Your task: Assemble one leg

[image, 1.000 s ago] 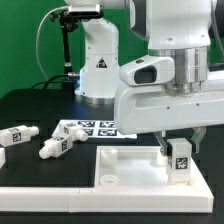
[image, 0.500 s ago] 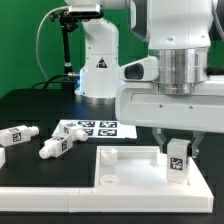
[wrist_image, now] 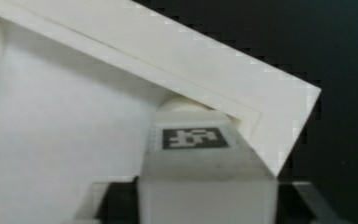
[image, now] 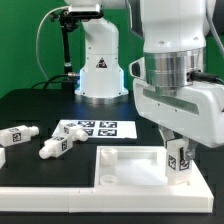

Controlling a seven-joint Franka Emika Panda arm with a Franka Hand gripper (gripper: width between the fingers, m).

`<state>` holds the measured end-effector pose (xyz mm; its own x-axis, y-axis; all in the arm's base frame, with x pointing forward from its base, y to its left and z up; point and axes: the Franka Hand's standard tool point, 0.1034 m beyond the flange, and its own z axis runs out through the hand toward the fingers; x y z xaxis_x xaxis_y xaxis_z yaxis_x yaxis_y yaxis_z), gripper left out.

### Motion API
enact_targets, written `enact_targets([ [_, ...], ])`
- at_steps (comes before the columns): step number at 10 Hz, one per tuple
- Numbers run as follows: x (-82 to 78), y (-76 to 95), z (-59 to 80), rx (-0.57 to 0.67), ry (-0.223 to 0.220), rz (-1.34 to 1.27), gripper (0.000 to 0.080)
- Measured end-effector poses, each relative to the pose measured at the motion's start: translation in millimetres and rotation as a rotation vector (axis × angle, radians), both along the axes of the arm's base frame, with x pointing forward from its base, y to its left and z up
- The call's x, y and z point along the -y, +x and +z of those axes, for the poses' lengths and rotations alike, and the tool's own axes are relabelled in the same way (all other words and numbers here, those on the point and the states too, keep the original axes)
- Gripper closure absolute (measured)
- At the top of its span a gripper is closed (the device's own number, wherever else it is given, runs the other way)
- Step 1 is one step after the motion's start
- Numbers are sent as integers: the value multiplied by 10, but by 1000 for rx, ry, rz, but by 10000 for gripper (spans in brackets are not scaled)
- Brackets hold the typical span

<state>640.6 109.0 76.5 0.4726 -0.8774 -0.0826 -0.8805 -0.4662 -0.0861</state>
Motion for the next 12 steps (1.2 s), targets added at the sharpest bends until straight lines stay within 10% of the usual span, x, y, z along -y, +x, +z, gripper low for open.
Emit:
enact_targets([
  [1,3,3,3,27,-19,242,446],
  [3,-18,-30,-24,57,-28,697,170],
  [9,-35,-3,-19,123,-112,1366,150],
  [12,-38,-4,-23,116,-104,1244,259],
])
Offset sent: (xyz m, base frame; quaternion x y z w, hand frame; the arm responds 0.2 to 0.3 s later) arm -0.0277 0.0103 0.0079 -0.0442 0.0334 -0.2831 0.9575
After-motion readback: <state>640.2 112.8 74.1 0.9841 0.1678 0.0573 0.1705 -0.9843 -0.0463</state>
